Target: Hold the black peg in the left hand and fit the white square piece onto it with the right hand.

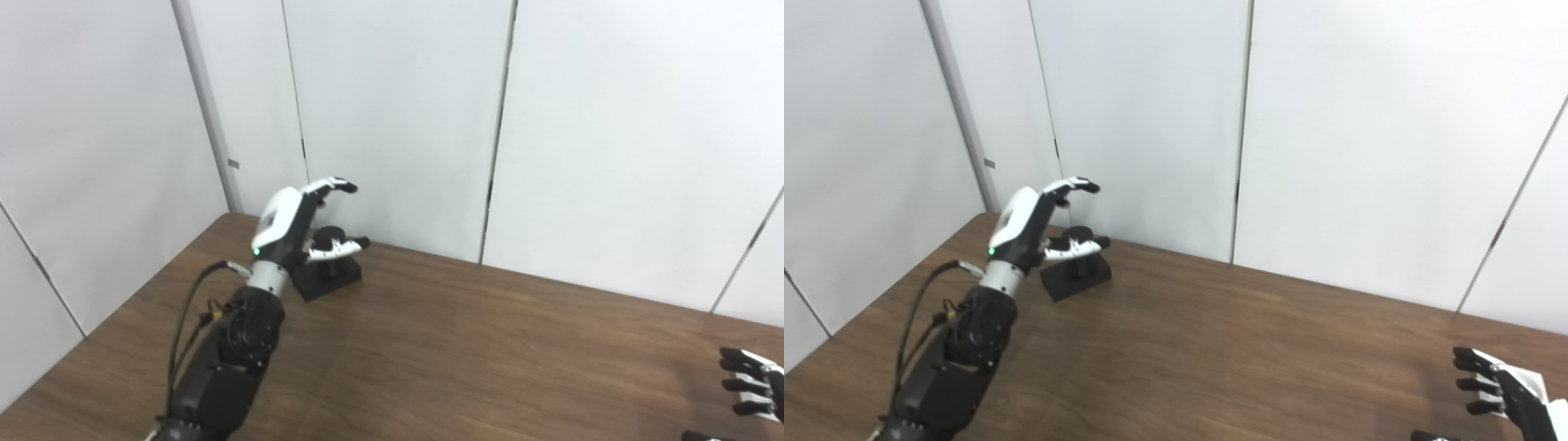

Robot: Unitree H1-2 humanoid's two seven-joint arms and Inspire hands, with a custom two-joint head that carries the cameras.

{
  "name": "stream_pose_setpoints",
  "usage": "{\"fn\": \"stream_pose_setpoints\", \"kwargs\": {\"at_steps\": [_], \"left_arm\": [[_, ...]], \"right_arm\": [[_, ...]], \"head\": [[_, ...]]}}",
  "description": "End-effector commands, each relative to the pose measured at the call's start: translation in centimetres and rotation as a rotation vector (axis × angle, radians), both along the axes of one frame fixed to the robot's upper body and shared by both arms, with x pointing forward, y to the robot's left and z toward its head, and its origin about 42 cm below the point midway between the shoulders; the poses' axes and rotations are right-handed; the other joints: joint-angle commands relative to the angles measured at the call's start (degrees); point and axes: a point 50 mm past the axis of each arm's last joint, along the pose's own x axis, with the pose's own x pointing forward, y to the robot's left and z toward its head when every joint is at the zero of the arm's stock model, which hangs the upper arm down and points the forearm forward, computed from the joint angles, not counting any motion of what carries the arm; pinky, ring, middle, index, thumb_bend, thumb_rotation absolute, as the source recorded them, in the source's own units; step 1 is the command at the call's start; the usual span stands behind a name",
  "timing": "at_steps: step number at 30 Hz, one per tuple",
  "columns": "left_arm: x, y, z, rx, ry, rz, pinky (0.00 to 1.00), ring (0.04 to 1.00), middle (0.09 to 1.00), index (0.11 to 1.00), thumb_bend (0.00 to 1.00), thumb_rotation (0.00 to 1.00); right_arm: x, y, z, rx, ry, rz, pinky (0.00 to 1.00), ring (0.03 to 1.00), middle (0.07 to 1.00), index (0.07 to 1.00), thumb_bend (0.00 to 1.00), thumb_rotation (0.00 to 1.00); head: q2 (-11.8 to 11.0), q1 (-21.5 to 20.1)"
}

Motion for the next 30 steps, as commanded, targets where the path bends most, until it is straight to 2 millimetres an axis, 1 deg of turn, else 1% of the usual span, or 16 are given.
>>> {"fn": "stream_pose_setpoints", "kwargs": {"at_steps": [1, 4, 5, 8, 12, 16, 23, 30], "left_arm": [[0.6, 0.3, 2.8, 0.036, -0.086, 0.019, 0.85, 0.938, 0.886, 0.753, 0.82, 0.19], [0.7, 0.6, 2.8, 0.055, -0.088, 0.041, 0.82, 0.944, 0.896, 0.757, 0.86, 0.23], [0.7, 0.7, 2.8, 0.066, -0.078, 0.058, 0.82, 0.949, 0.900, 0.760, 0.88, 0.25], [0.9, 1.0, 2.8, 0.100, -0.039, 0.115, 0.81, 0.961, 0.917, 0.793, 0.94, 0.38], [1.1, 1.1, 2.7, 0.122, 0.005, 0.152, 0.78, 0.967, 0.936, 0.816, 0.98, 0.44], [1.5, 1.4, 2.4, 0.129, 0.020, 0.166, 0.80, 0.971, 0.944, 0.822, 1.00, 0.46], [2.5, 2.4, 1.8, 0.154, 0.085, 0.200, 0.90, 0.997, 0.972, 0.844, 1.00, 0.50], [3.8, 3.6, 1.0, 0.157, 0.157, 0.227, 0.88, 0.991, 0.972, 0.847, 1.00, 0.47]], "right_arm": [[0.4, -0.5, 2.0, -0.018, -0.074, 0.011, 0.54, 0.683, 0.756, 0.771, 0.66, 0.00], [0.4, -0.5, 2.0, -0.015, -0.075, 0.013, 0.54, 0.682, 0.756, 0.769, 0.66, 0.00], [0.3, -0.4, 2.1, -0.014, -0.075, 0.013, 0.54, 0.682, 0.756, 0.769, 0.66, 0.00], [0.2, -0.3, 2.2, -0.018, -0.077, 0.019, 0.54, 0.675, 0.756, 0.771, 0.66, 0.00], [0.1, -0.4, 2.2, -0.016, -0.076, 0.025, 0.53, 0.668, 0.757, 0.771, 0.66, 0.00], [0.1, -0.4, 2.3, -0.012, -0.075, 0.025, 0.52, 0.662, 0.758, 0.770, 0.66, 0.00], [0.1, -0.3, 2.3, -0.016, -0.072, 0.024, 0.52, 0.656, 0.748, 0.768, 0.65, 0.00], [-0.1, -0.2, 2.3, -0.011, -0.074, 0.025, 0.51, 0.651, 0.744, 0.762, 0.65, 0.00]], "head": [[0.0, -0.1], [-0.1, -0.1], [-0.1, -0.2], [0.1, -0.3], [0.2, -0.2], [0.4, -0.1], [0.6, -0.1], [0.9, -0.3]]}}
